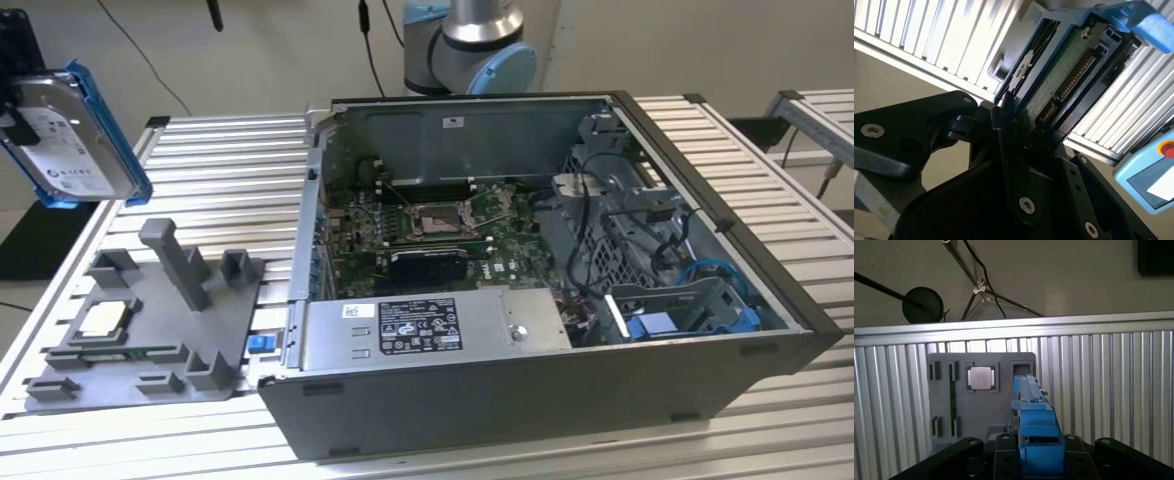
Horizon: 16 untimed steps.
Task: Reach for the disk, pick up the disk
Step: 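Pick up the disk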
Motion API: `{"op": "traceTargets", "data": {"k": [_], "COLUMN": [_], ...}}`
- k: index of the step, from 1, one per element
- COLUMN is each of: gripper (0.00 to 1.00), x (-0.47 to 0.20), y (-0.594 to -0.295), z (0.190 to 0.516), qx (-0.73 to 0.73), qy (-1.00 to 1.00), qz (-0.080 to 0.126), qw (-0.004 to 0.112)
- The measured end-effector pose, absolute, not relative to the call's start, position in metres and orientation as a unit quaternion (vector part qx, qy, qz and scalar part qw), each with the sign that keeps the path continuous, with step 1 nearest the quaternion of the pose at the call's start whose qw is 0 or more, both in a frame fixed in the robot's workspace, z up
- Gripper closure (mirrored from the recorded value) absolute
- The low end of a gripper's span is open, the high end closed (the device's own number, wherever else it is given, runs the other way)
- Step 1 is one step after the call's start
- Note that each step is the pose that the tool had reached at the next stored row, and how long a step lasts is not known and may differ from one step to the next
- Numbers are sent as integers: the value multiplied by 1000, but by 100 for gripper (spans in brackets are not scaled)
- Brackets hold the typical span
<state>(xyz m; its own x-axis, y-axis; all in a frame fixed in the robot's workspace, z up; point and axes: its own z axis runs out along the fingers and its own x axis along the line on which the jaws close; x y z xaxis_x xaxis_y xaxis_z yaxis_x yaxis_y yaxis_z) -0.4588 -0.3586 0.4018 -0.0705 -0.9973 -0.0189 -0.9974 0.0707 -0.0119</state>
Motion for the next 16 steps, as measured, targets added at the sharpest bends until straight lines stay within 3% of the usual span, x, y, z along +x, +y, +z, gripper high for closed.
{"op": "traceTargets", "data": {"k": [16], "gripper": [100], "x": [-459], "y": [-359], "z": [420], "qx": [-682], "qy": [732], "qz": [2], "qw": [11]}}
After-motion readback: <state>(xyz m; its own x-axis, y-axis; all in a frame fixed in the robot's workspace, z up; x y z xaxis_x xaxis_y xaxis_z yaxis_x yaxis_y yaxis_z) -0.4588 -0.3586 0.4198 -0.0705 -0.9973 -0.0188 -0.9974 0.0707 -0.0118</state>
